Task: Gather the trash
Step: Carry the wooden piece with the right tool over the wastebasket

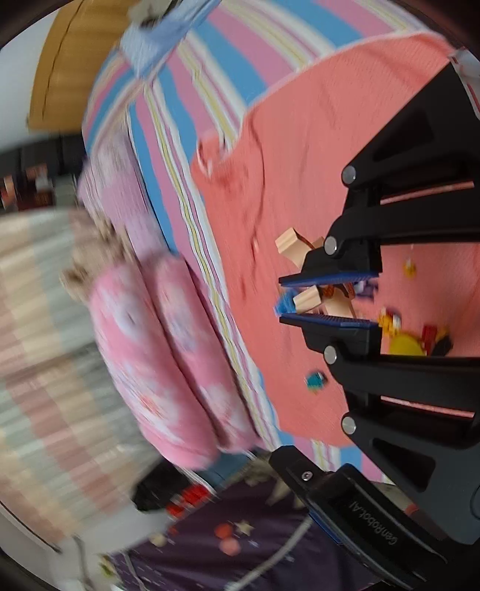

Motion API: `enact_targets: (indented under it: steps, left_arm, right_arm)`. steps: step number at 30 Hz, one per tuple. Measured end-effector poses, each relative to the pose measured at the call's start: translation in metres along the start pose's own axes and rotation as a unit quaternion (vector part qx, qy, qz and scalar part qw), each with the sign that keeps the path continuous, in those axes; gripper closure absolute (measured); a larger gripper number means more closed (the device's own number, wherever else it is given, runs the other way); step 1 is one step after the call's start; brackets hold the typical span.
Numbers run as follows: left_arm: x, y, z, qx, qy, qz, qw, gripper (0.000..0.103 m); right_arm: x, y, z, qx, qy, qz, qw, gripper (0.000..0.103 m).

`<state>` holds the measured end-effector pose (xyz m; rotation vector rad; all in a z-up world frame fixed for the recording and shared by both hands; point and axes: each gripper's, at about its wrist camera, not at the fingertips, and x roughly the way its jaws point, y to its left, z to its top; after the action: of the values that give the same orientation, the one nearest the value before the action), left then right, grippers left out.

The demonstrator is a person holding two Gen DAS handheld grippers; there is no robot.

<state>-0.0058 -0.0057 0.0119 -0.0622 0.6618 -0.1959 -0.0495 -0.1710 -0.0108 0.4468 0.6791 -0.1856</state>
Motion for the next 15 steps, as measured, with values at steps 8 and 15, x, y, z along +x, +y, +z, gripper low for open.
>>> enact_targets:
  steps: [8, 15]
  left_arm:
    - [-0.048, -0.118, -0.039, 0.098, 0.004, -0.140, 0.9853, 0.005]
    - [-0.103, -0.210, -0.109, 0.184, 0.026, -0.249, 0.9503, 0.005]
  right_arm:
    - [-0.103, -0.103, -0.030, 0.099, -0.065, -0.113, 0.987, 0.089]
    - [-0.197, -0.187, -0.095, 0.194, -0.102, -0.219, 0.951, 0.089]
